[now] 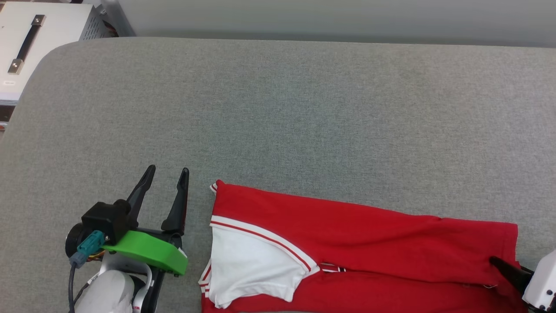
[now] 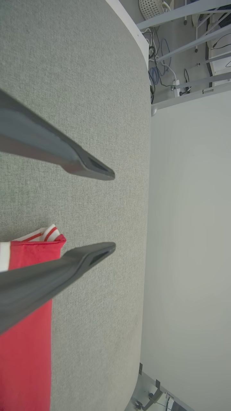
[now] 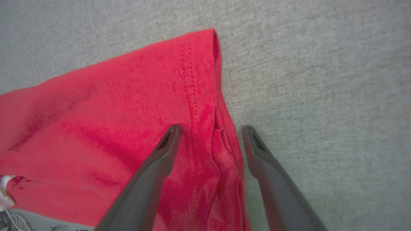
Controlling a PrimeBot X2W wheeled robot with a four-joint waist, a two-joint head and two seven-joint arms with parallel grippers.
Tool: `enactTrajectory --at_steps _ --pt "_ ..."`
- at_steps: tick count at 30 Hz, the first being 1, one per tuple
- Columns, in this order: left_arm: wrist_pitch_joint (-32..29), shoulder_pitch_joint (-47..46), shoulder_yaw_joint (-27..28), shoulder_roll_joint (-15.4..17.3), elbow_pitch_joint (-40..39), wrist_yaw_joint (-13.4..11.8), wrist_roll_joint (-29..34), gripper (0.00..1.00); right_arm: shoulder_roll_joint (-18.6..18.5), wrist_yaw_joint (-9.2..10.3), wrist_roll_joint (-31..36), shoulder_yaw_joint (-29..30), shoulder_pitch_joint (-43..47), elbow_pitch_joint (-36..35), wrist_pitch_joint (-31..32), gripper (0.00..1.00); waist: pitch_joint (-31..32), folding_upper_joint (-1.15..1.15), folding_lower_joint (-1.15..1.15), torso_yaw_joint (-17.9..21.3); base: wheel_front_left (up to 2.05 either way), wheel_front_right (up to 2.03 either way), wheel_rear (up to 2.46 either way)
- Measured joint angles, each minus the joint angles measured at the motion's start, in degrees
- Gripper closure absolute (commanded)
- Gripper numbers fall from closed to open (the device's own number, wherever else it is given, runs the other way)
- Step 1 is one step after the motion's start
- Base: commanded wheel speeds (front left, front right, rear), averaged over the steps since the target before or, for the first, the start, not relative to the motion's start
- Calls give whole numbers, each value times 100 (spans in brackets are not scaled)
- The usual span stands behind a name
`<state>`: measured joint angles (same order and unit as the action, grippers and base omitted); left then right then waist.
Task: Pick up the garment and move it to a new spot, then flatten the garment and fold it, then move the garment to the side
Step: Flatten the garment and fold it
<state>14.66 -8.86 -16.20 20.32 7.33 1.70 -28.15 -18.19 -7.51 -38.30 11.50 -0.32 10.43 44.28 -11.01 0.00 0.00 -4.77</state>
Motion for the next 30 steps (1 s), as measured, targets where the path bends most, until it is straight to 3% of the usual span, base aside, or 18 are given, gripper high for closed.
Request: enactTrajectory --at_steps 9,11,12,13,14,24,30 --pt "0 -2 350 -301 241 336 363 0 341 7 -224 -126 -9 -141 90 0 -45 0 0 -4 0 0 0" --pt "0 -2 389 -353 292 383 419 0 349 7 -235 -160 -10 -116 83 25 -22 0 0 4 0 0 0" --pt "0 -2 407 -376 309 410 436 0 356 7 -240 -180 -12 -96 74 56 -7 0 0 8 0 0 0" --pt "0 -2 421 -390 321 416 450 0 363 7 -253 -192 -12 -79 53 73 3 0 0 13 0 0 0" --pt "0 -1 439 -405 334 424 459 0 372 7 -274 -202 -12 -49 15 100 15 0 0 20 0 0 0" --pt "0 2 588 -480 419 519 523 0 402 0 -538 -275 -9 87 -554 100 105 0 0 84 0 0 0" --pt "0 30 655 -535 442 531 553 0 231 -8 -630 -190 24 154 -835 100 202 0 0 135 0 0 0"
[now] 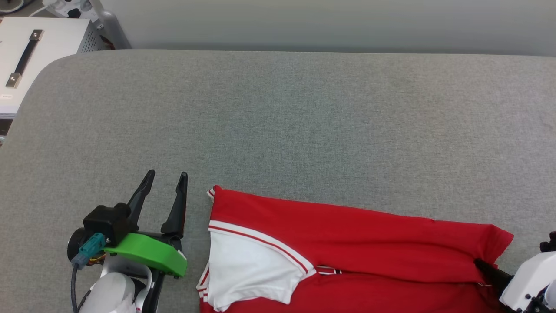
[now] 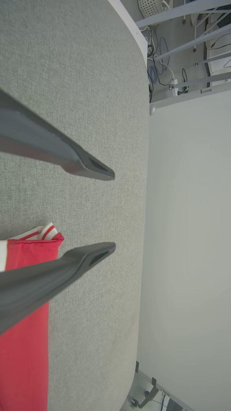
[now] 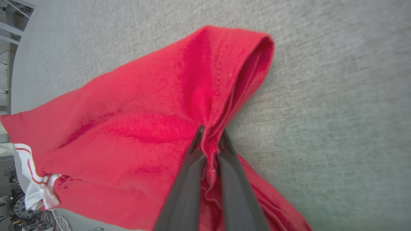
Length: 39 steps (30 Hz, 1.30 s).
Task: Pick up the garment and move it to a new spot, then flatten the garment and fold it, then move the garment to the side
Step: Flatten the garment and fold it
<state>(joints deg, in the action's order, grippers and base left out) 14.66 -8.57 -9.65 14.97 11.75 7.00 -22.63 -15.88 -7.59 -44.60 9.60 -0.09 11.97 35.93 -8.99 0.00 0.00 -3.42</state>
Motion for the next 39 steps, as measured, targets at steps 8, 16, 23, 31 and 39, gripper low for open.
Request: enactTrajectory --at_steps 8,16,23,31,39 --pt "0 34 30 -30 8 7 27 0 -476 0 90 388 5 268 -322 100 124 0 0 58 0 0 0" --pt "0 92 -1 -105 30 31 40 0 -583 4 87 410 66 83 -348 100 280 0 0 60 0 0 0" --pt "0 196 -32 -187 36 31 31 0 -135 7 -136 291 282 -648 -98 100 492 0 0 23 0 0 0" --pt "1 312 51 -261 -94 31 -104 0 444 7 -25 23 543 -1808 743 100 716 0 0 -123 0 0 0" --pt "1 439 124 -281 -115 31 -107 0 1222 7 -5 -466 580 -2317 1397 100 829 0 0 -392 0 0 0"
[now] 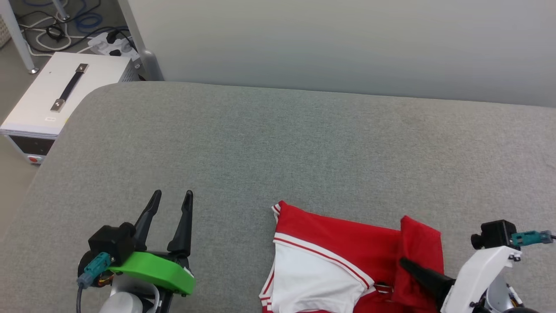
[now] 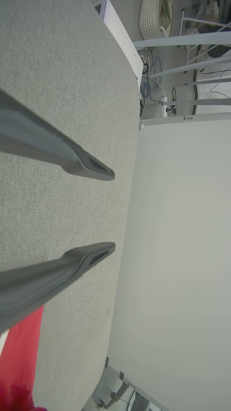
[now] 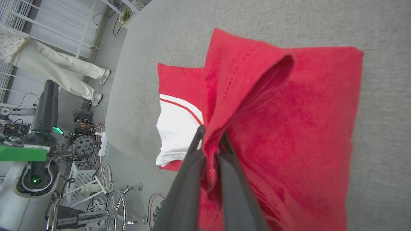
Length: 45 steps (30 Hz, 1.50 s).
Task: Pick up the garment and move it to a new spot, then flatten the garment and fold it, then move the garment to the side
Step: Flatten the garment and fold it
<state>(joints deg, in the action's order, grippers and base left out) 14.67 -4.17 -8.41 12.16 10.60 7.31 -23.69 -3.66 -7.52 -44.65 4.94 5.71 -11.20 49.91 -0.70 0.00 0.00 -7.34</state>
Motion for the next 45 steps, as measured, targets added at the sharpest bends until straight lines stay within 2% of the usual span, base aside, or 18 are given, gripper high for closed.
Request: enactTrajectory --at_steps 4,9,13,17,25,26,27,30,37,42,45 --pt "-1 34 29 5 15 0 -3 0 49 0 -218 -413 -28 147 -165 100 38 0 0 -129 0 0 0" --pt "-1 40 44 26 31 0 -10 0 60 1 -777 -1170 -272 937 -1066 100 62 0 0 -292 0 0 0" --pt "-1 40 7 40 36 0 -40 0 73 1 -955 -1707 -639 1599 -1691 100 63 0 0 -414 0 0 0" --pt "0 38 -5 53 53 0 -43 0 73 2 -1058 -2051 -1072 2260 -2281 100 37 0 0 -524 0 0 0" --pt "-1 35 -67 55 137 0 -58 0 71 2 -1154 -2564 -1761 3460 -2958 100 -43 0 0 -714 0 0 0" --pt "0 35 -75 55 148 0 -58 0 71 2 -1148 -2636 -1838 3611 -3014 44 -51 0 0 -733 0 0 0" --pt "0 35 -85 55 156 0 -58 0 70 3 -1141 -2711 -1909 3733 -3091 0 -57 0 0 -752 0 0 0" --pt "-1 34 -104 55 175 0 -60 0 64 5 -1193 -2961 -2046 3922 -3217 0 -56 0 0 -792 0 0 0" --pt "0 35 -103 56 191 0 -67 0 86 5 -1713 -3632 -2175 3749 -3253 0 38 0 0 -760 0 0 0" --pt "0 36 -111 62 166 0 -67 0 93 5 -1628 -3553 -2337 3707 -3306 0 90 0 0 -644 0 0 0" --pt "0 37 -130 64 126 0 -67 0 94 5 -1150 -3366 -2469 3600 -3344 0 107 0 0 -540 0 0 0"
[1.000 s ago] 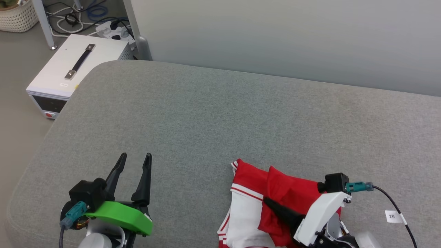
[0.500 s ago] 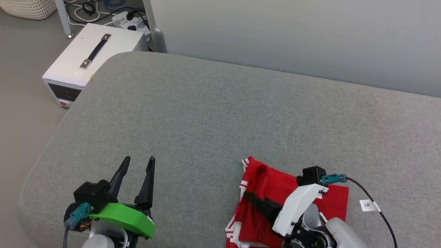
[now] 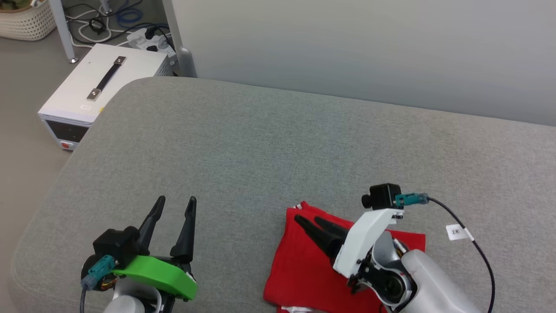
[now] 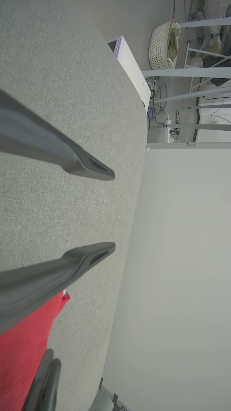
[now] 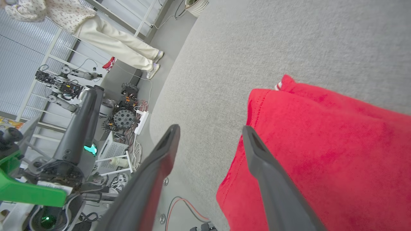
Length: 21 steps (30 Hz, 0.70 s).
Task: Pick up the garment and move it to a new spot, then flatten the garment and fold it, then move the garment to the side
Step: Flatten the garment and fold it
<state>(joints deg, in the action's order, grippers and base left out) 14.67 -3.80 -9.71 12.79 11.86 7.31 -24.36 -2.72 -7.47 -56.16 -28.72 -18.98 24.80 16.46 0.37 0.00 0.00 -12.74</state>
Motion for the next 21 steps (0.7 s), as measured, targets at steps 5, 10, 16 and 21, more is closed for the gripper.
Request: enactTrajectory --at_steps 5,10,16,21 --pt "0 -1 -14 -8 -96 0 -2 0 -278 0 1303 420 -198 -541 -130 0 10 0 0 222 0 0 0" --pt "0 -7 -44 -23 -160 0 -26 0 -1061 -1 2459 825 -249 -1220 -397 0 -7 0 0 467 0 0 0" --pt "-1 -12 -63 -68 -240 0 -36 0 -1756 -1 3379 1371 28 -1885 -1071 0 -60 0 0 727 0 0 0" --pt "0 -10 -4 -123 -369 0 -30 0 -1978 -4 3777 2000 599 -2130 -1723 0 -140 0 0 908 0 0 0"
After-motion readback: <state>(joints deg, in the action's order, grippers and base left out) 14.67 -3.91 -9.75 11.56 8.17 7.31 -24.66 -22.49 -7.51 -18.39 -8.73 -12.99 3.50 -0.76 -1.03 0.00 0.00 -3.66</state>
